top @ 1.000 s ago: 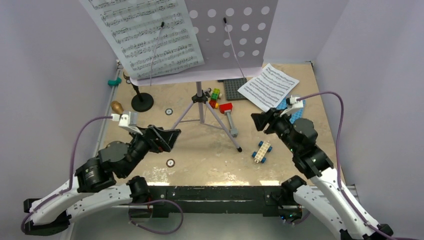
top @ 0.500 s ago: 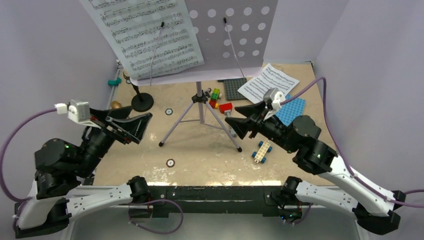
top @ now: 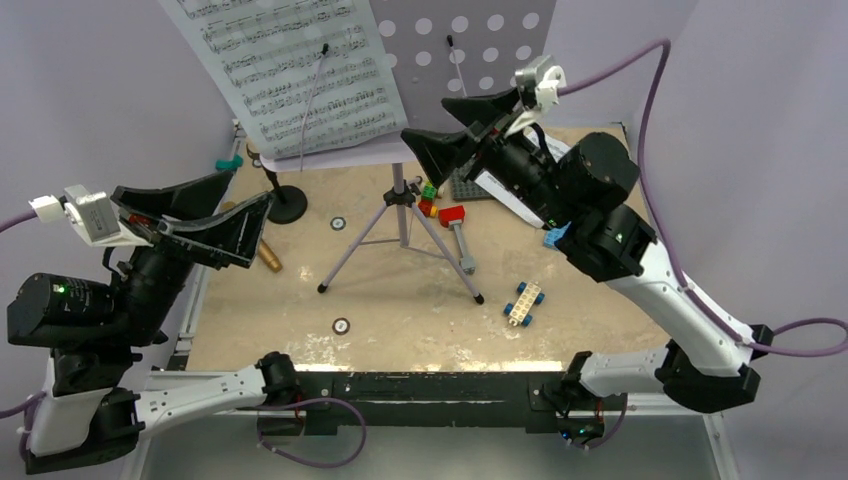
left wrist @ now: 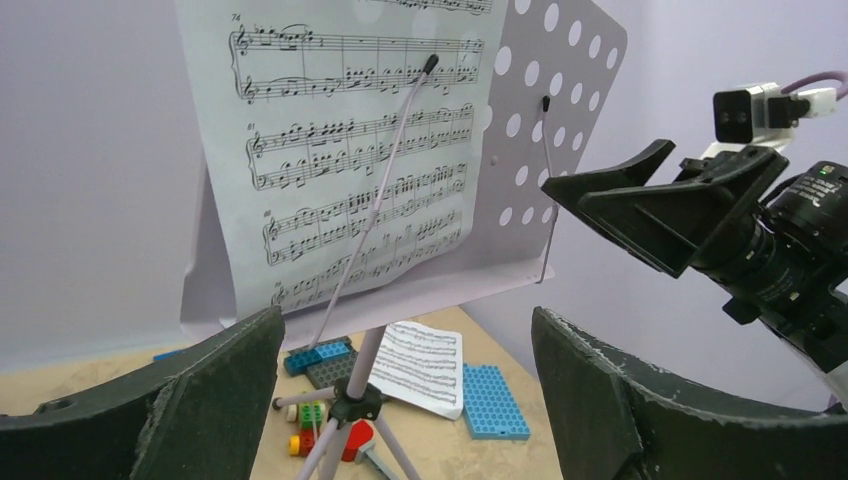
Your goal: Pack up the instrument practice props
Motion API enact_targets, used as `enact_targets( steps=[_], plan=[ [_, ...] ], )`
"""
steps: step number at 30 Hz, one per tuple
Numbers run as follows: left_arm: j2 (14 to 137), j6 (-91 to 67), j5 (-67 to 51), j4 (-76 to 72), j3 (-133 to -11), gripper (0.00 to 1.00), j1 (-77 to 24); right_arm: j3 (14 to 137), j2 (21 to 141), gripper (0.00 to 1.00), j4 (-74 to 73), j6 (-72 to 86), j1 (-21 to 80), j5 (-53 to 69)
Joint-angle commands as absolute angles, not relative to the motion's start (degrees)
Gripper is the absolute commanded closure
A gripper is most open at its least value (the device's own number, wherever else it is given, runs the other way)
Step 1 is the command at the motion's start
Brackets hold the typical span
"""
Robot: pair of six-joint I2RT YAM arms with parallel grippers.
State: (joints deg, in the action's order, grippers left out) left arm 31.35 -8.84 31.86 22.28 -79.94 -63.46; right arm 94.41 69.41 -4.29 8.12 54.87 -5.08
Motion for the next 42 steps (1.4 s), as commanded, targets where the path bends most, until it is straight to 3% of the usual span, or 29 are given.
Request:
enact_targets(
  steps=[1,9,19,28,38,42],
  plan=[
    [33.8,-4.4,30.2,18.0,-81.8,0.03,-63.6,104.9,75.6,0.11,-12.4,9.3,55.1,-7.3],
    [35.5,-3.3,29.3,17.0,-83.2,0.02,-63.6,113.8,83.0,0.07,-17.6,12.0,55.1,-8.0],
    [35.2,-3.6,29.0,16.9,-81.7,0.02,-63.6,118.0,87.5,0.10,-20.0,12.4,55.1,-8.8],
    [35.6,-1.3,27.9,14.8,-81.7,0.02,-63.6,116.7,88.0,0.30,-16.6,12.5,55.0,-6.1],
    [39.1,5.0,27.7,11.5,-82.4,0.02,-63.6,118.2,89.3,0.70,-16.1,13.6,55.0,-4.6],
    [41.0,7.8,27.8,9.9,-82.3,0.02,-63.6,118.2,89.0,0.81,-16.1,13.6,55.0,-4.7]
  ],
)
